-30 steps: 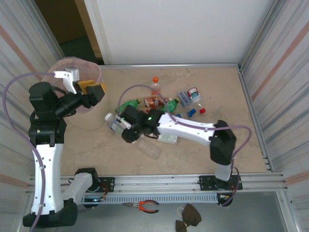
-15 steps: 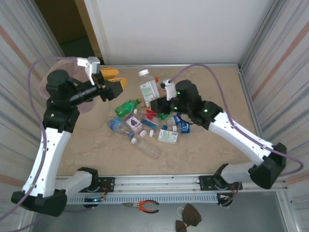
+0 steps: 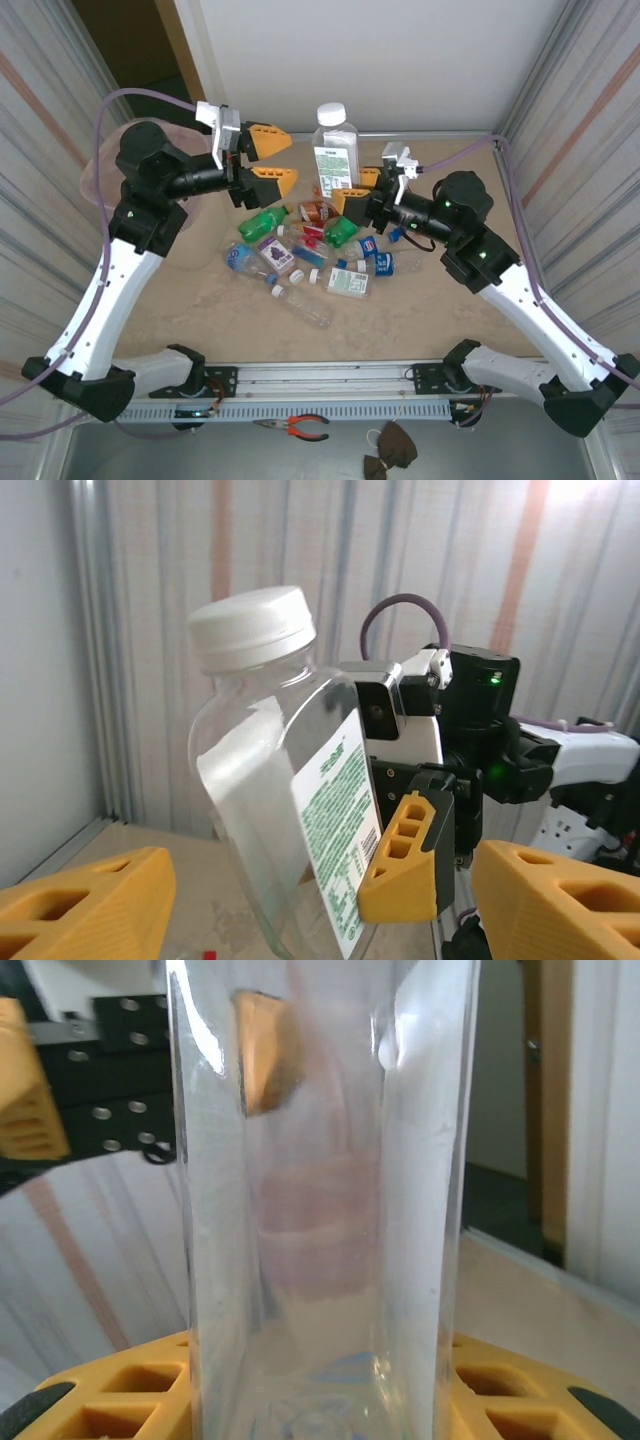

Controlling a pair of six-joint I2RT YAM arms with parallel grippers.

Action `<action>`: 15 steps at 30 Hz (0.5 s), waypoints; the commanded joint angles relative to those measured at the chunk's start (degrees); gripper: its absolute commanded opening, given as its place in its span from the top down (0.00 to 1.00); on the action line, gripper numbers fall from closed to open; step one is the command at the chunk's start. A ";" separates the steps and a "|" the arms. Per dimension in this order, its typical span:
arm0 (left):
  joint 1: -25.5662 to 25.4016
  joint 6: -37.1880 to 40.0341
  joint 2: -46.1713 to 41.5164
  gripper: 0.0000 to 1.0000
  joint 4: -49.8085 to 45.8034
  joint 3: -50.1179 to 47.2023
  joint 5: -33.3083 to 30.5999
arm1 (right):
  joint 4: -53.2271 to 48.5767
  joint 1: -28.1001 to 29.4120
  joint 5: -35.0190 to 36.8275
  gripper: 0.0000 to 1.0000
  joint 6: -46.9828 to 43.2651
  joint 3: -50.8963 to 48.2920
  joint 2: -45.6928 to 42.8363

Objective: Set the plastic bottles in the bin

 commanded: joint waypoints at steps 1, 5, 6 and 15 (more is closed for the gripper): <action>-1.85 2.53 0.29 0.22 1.87 2.63 4.63 | 4.46 -0.10 -6.30 0.63 -4.04 0.18 -2.53; -5.14 4.74 1.23 0.24 0.13 4.52 7.80 | 6.24 0.16 -10.72 0.63 -5.13 0.24 -2.85; -6.03 5.57 1.60 0.24 -0.92 5.23 7.92 | 6.53 0.40 -11.41 0.63 -5.40 0.19 -2.91; -9.97 7.77 3.55 0.29 -5.52 9.78 6.22 | 4.53 5.22 -12.26 0.65 -12.69 0.66 -2.69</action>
